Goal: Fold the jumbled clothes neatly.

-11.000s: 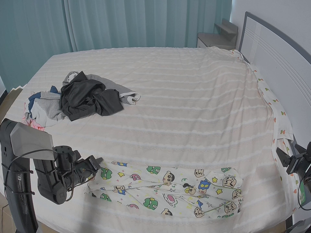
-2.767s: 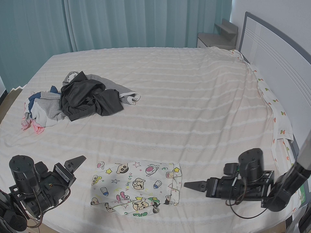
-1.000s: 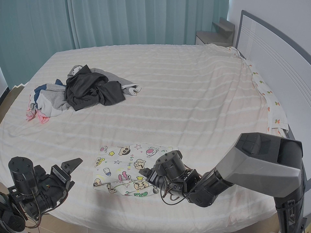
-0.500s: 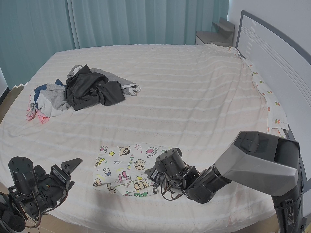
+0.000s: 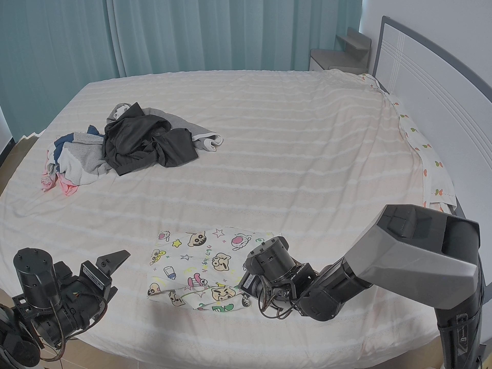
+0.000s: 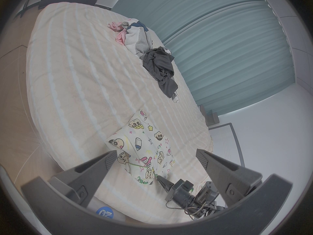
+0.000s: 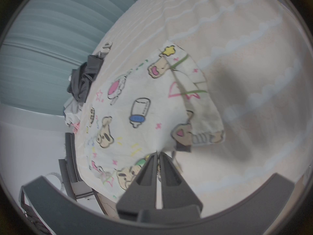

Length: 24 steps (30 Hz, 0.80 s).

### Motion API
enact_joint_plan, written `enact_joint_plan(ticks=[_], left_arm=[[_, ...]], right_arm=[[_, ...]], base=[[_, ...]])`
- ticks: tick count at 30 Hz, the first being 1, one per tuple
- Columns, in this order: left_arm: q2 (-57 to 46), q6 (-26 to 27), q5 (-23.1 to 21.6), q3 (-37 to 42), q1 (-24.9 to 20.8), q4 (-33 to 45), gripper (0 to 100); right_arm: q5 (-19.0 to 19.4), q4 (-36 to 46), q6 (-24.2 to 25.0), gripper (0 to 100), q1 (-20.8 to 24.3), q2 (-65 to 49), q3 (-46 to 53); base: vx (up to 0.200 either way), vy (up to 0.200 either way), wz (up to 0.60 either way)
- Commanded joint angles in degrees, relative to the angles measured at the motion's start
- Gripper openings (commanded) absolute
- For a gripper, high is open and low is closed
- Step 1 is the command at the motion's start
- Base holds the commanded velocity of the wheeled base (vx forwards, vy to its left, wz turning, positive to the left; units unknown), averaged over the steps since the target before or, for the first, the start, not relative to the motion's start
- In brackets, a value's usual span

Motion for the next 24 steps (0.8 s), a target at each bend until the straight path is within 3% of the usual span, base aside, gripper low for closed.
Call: enact_joint_plan(ticks=[1, 22, 23, 24], left_arm=[[0.13, -0.01, 0.04, 1.01, 0.00, -0.10, 100], [-0.14, -0.01, 0.04, 1.01, 0.00, 0.77, 100], [-0.05, -0.01, 0.04, 1.01, 0.09, 0.77, 100], [-0.05, -0.01, 0.04, 1.01, 0.00, 0.77, 100]], right_arm=[[-0.04, 3.40, 0.24, 0, 0.66, -2.66, 0.49], [-0.13, 3.66, -0.55, 0, 1.36, -5.73, 4.27], [-0.04, 3.40, -0.73, 100, 1.36, -5.38, 4.36], [-0.13, 3.31, -0.82, 100, 1.36, -5.03, 4.36]], base=[[0.000, 0.000, 0.00], [0.000, 0.000, 0.00], [0.000, 0.000, 0.00], [0.000, 0.000, 0.00]])
